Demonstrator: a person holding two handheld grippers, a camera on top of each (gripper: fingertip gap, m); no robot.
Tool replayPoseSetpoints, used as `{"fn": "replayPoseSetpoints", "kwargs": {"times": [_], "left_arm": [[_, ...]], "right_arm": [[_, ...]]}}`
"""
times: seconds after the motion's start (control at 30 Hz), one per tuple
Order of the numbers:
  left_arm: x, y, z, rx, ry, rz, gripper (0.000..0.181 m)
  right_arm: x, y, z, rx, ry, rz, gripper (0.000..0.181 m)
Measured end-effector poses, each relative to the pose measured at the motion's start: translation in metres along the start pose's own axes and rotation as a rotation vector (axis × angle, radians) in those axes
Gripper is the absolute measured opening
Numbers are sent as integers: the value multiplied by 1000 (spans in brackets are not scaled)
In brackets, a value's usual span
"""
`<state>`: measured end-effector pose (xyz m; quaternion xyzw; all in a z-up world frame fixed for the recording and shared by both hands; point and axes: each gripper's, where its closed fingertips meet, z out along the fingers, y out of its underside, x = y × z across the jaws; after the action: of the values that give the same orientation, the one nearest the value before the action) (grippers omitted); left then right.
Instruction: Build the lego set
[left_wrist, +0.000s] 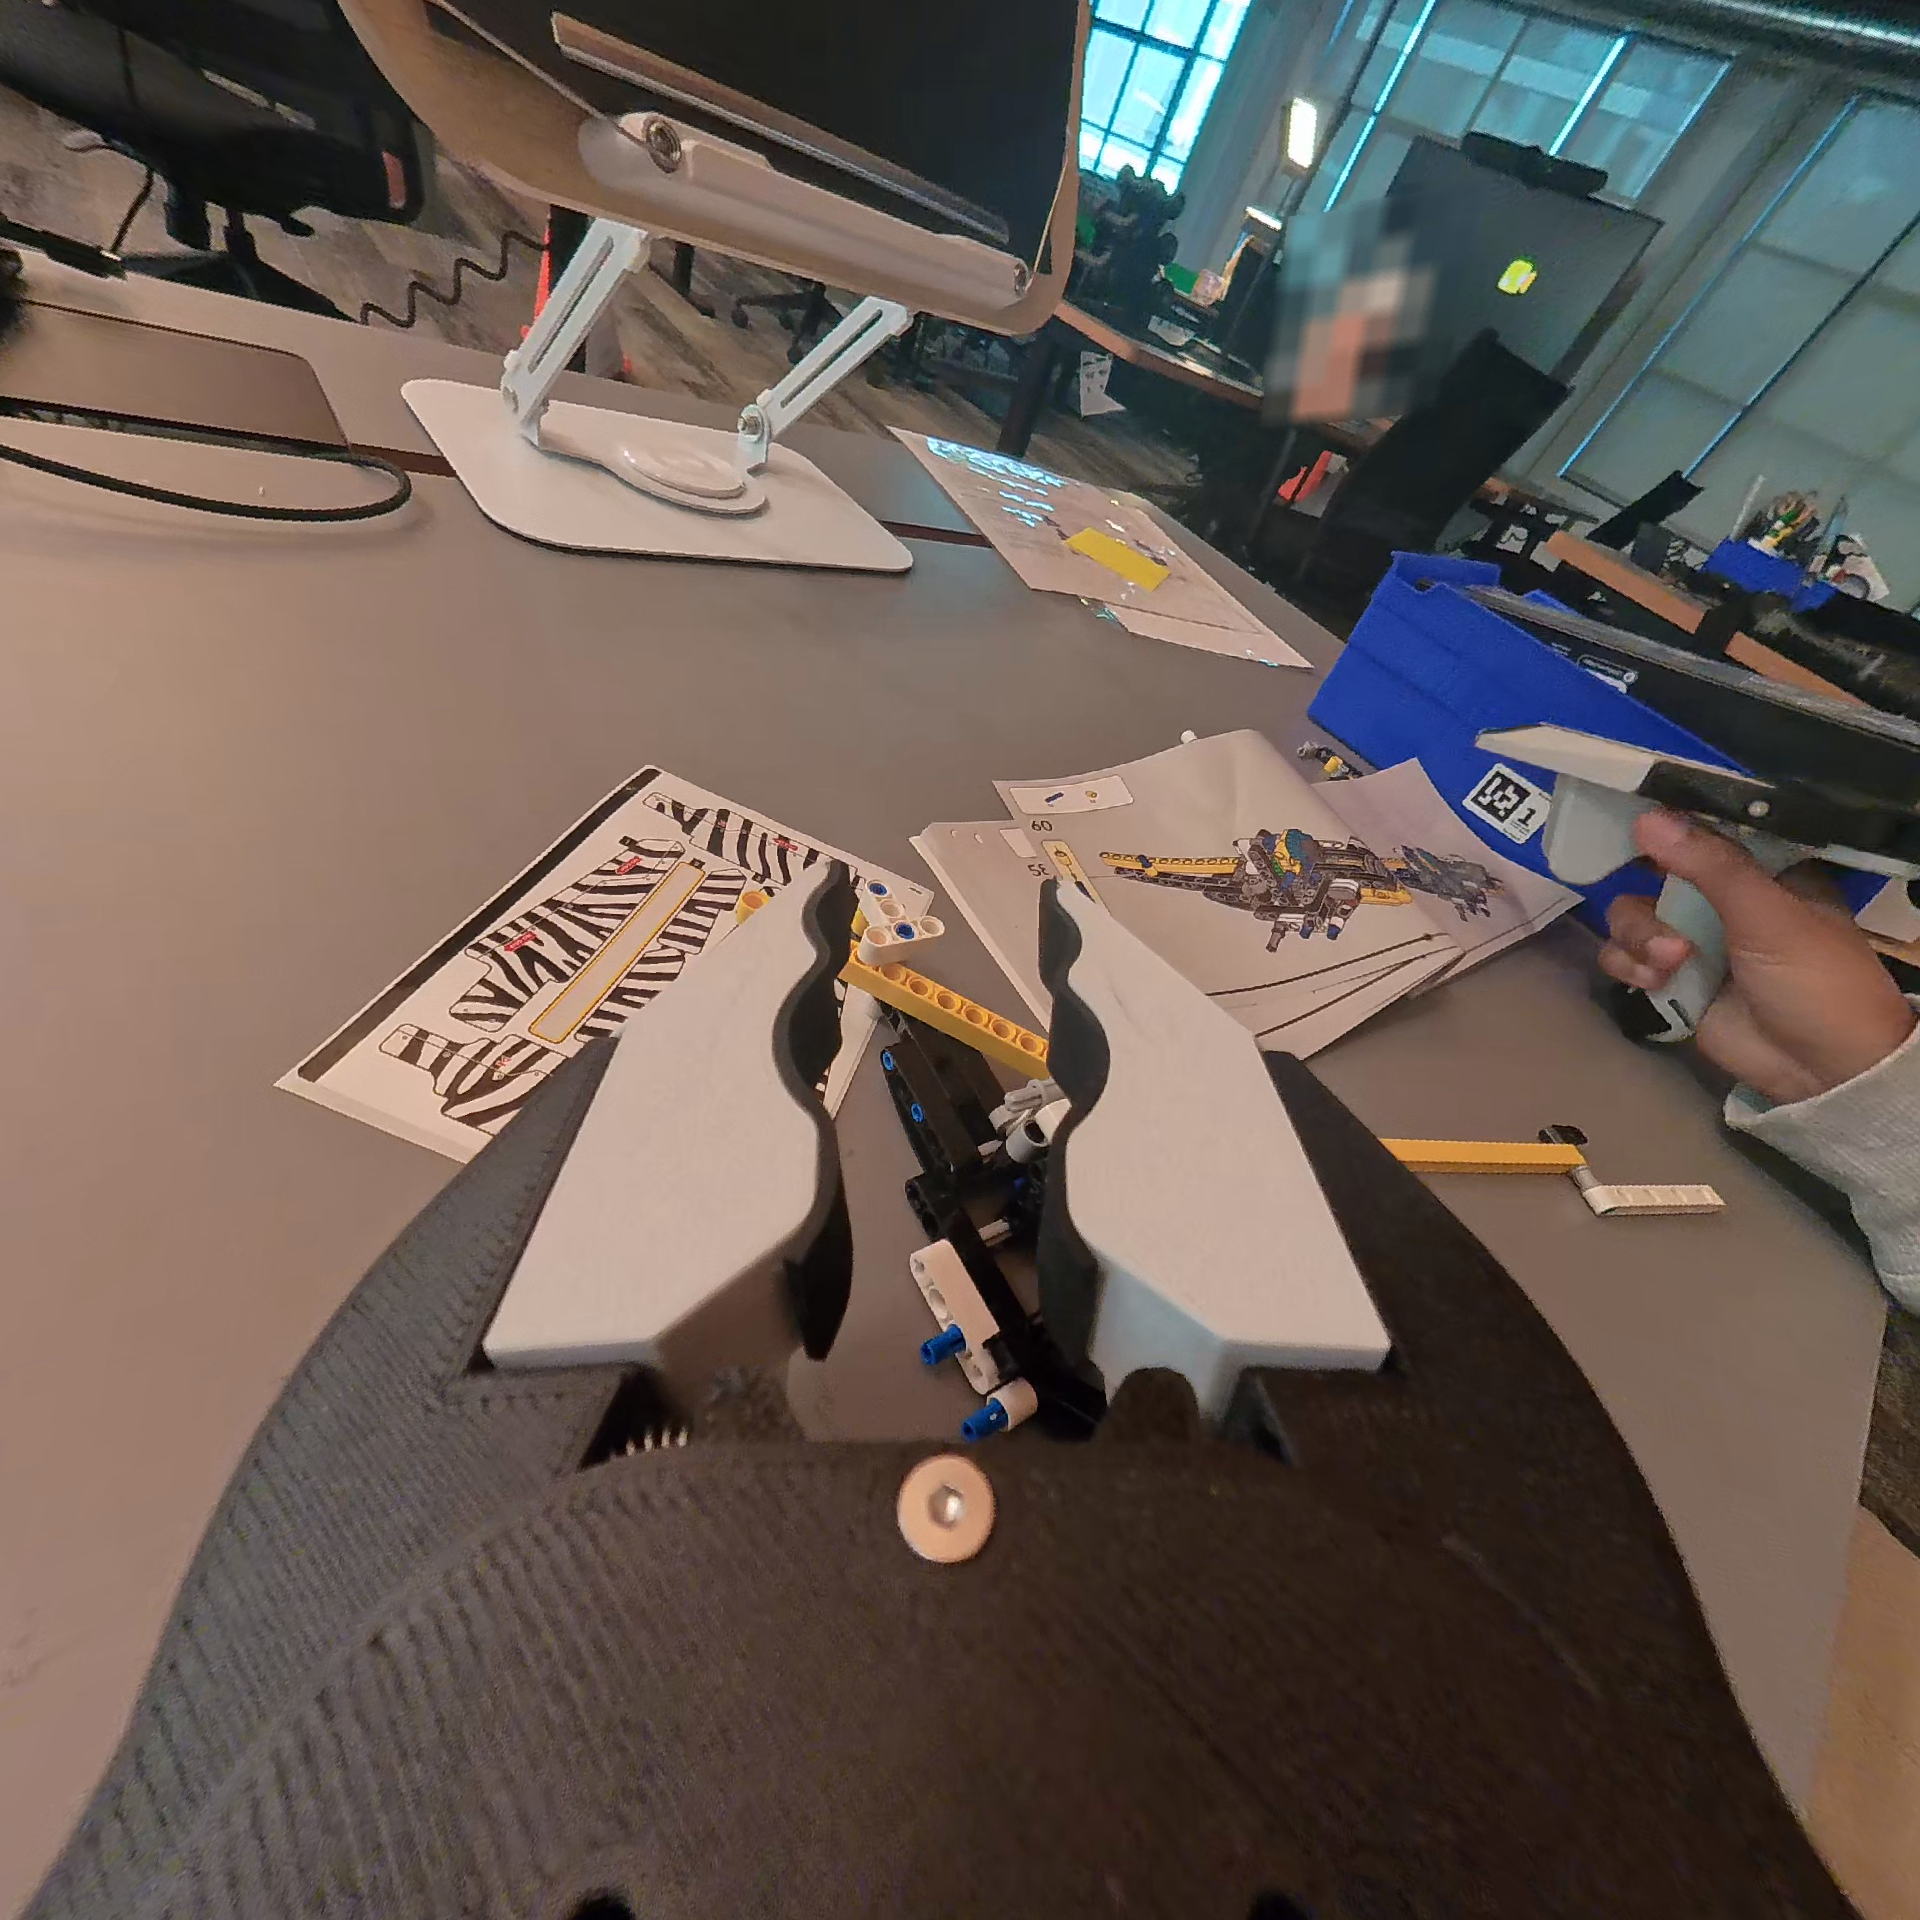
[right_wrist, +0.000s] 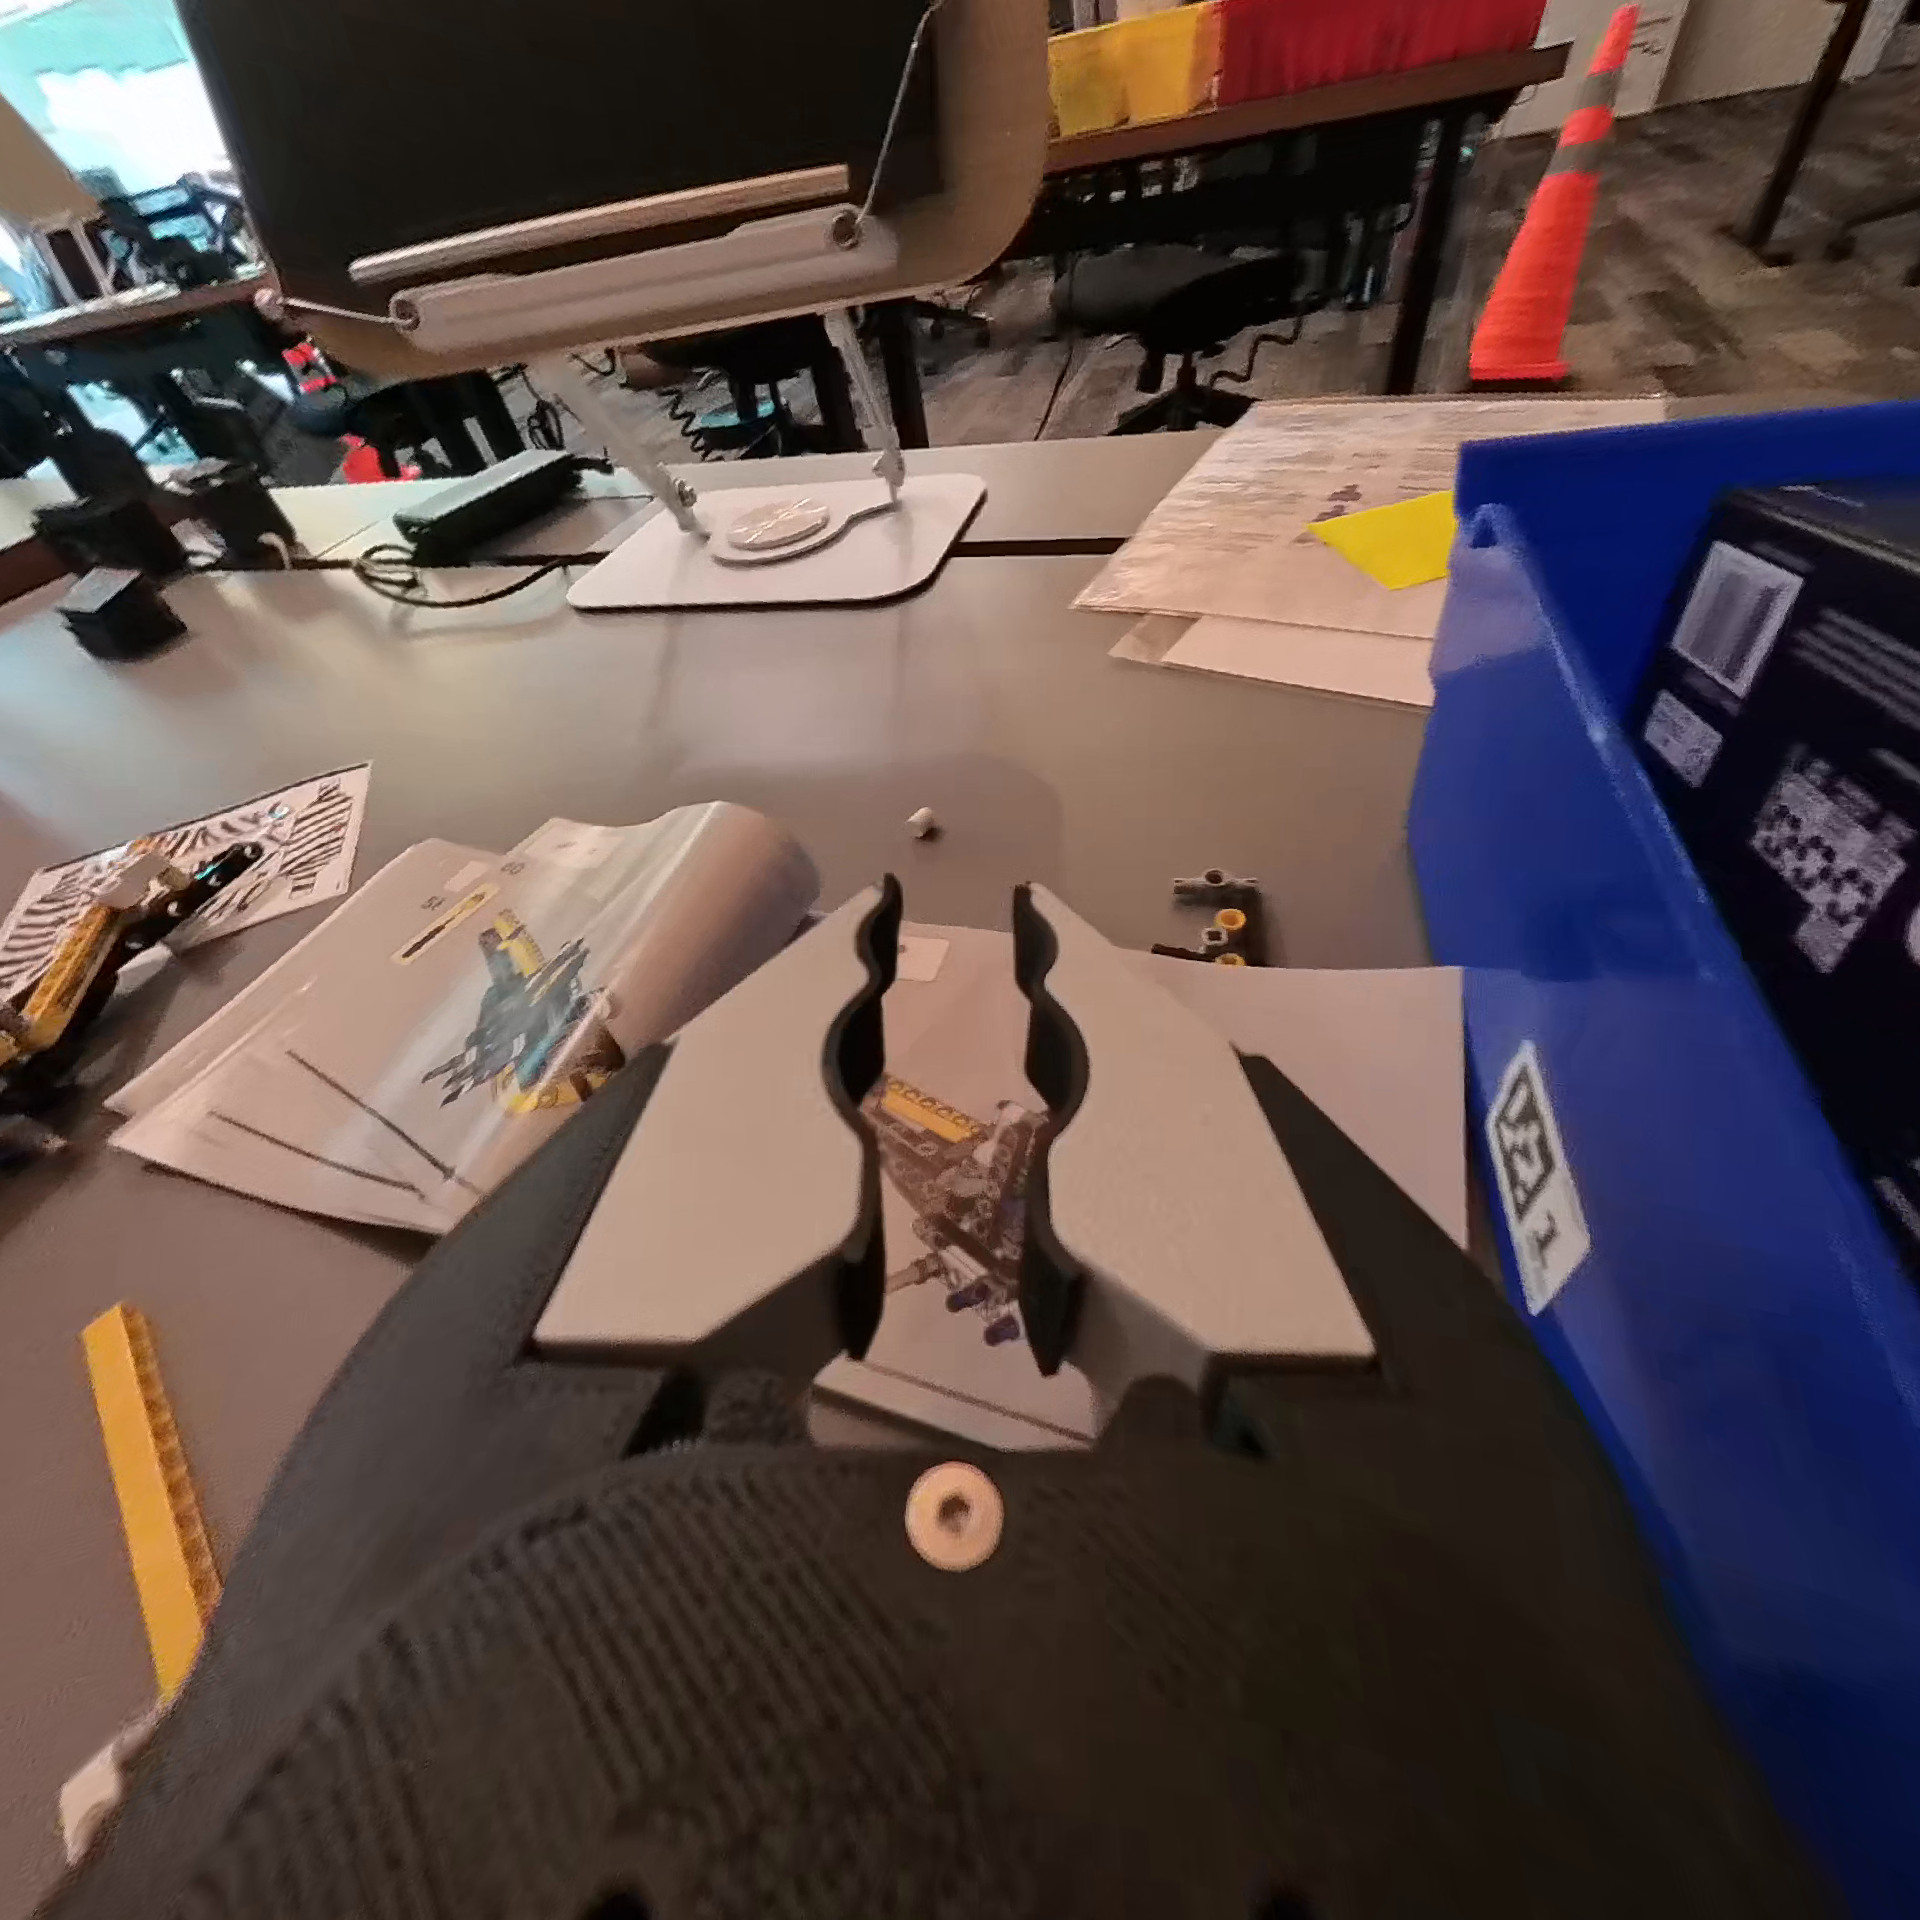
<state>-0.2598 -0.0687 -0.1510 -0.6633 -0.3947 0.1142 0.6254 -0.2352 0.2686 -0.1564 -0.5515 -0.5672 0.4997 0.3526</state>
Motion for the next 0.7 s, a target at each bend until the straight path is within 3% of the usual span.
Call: {"fn": "replayPoseSetpoints", "kwargs": {"times": [0.3,0.43,0.6,0.7], "left_arm": [[0,0,0,0,0,1,34],[0,-1,0,1,3,-7,34],[0,0,0,-1,3,-4,34],[0,0,0,-1,2,-5,34]], "right_arm": [[6,-5,-8,13,63,-84,18],[8,-30,-22,119,114,-148,7],[22,-11,-15,52,118,-106,0],[23,-17,-18,73,108,-91,0]]}}
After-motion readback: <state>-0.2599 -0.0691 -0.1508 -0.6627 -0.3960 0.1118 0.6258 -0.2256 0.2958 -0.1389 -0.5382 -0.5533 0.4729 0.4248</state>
